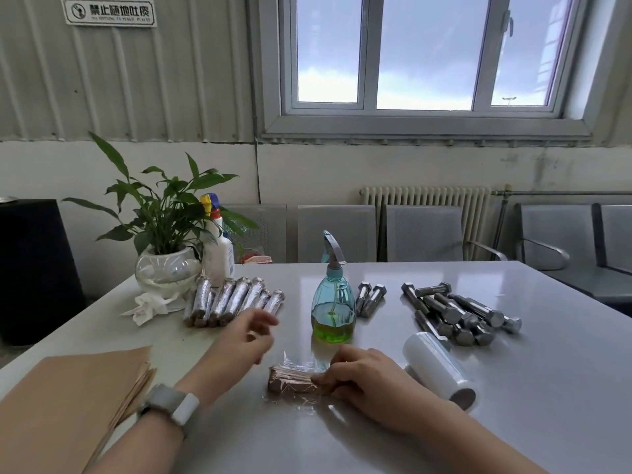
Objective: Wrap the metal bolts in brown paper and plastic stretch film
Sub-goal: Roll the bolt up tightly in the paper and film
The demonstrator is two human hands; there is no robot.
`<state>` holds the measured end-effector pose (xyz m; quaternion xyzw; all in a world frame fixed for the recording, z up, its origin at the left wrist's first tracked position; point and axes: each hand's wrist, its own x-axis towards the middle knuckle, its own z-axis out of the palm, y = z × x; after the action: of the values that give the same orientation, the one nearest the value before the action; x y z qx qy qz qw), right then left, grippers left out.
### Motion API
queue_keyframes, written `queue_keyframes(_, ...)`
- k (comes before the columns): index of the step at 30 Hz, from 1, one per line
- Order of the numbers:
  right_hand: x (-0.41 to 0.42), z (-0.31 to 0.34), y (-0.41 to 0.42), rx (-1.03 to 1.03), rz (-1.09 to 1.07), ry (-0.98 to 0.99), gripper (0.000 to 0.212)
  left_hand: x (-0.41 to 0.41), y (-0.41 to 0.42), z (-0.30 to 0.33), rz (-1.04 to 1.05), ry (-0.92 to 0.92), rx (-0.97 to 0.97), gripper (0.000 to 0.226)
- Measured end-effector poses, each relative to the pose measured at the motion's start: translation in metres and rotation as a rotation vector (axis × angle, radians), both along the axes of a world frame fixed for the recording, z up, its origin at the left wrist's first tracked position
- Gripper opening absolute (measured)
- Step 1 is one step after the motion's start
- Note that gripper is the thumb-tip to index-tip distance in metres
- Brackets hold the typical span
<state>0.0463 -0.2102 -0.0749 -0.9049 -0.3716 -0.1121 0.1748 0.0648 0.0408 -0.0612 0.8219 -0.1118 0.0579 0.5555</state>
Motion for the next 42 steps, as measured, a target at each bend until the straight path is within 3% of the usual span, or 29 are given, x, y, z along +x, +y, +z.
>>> queue_keyframes(2, 0.000, -0.001, 0.000, 0.011, -0.003, -0.003, 0.027, -0.007, 0.024, -0.008, 0.007, -0.051, 0.241, 0.012)
queue_keyframes(4, 0.000, -0.001, 0.000, 0.022, -0.007, 0.000, 0.025, -0.016, 0.032, -0.013, -0.086, 0.024, 0.395, 0.029)
queue_keyframes(7, -0.001, -0.001, 0.001, 0.034, -0.015, 0.011, 0.023, -0.019, 0.020, -0.015, -0.110, 0.004, 0.454, 0.040)
queue_keyframes(12, -0.003, -0.003, 0.001, 0.071, -0.024, 0.045, 0.022, -0.019, 0.007, -0.017, -0.060, -0.096, 0.616, 0.023)
queue_keyframes(14, -0.004, -0.004, 0.000, 0.114, -0.029, 0.070, 0.019, -0.020, 0.005, -0.011, -0.119, -0.020, 0.526, 0.022)
queue_keyframes(16, -0.005, -0.004, -0.002, 0.181, -0.044, 0.085, 0.015, -0.020, 0.001, -0.002, -0.176, 0.045, 0.309, 0.027)
queue_keyframes(22, -0.007, -0.010, -0.010, 0.262, -0.208, 0.039, 0.026, -0.019, -0.045, 0.011, -0.150, -0.031, -0.080, 0.051)
queue_keyframes(27, -0.007, -0.009, -0.014, 0.218, -0.285, 0.075, 0.024, -0.018, -0.117, 0.010, -0.143, -0.128, -0.259, 0.025)
queue_keyframes(32, -0.009, 0.000, -0.014, 0.128, -0.321, 0.088, 0.011, -0.012, -0.152, -0.003, 0.062, -0.127, -0.270, 0.025)
queue_keyframes(36, -0.013, 0.027, -0.028, -0.045, -0.302, 0.228, 0.013, -0.008, -0.154, -0.008, 0.038, -0.122, -0.340, 0.022)
queue_keyframes(39, -0.014, 0.059, -0.064, 0.129, -0.460, 0.158, 0.012, -0.006, -0.149, -0.011, -0.009, -0.132, -0.308, 0.024)
queue_keyframes(41, -0.012, 0.066, -0.085, 0.040, -0.692, 0.064, 0.038, -0.004, -0.148, -0.016, -0.017, -0.126, -0.286, 0.022)
queue_keyframes(42, -0.012, 0.064, -0.090, -0.070, -0.793, 0.124, 0.055, -0.003, -0.147, -0.016, -0.019, -0.124, -0.285, 0.020)
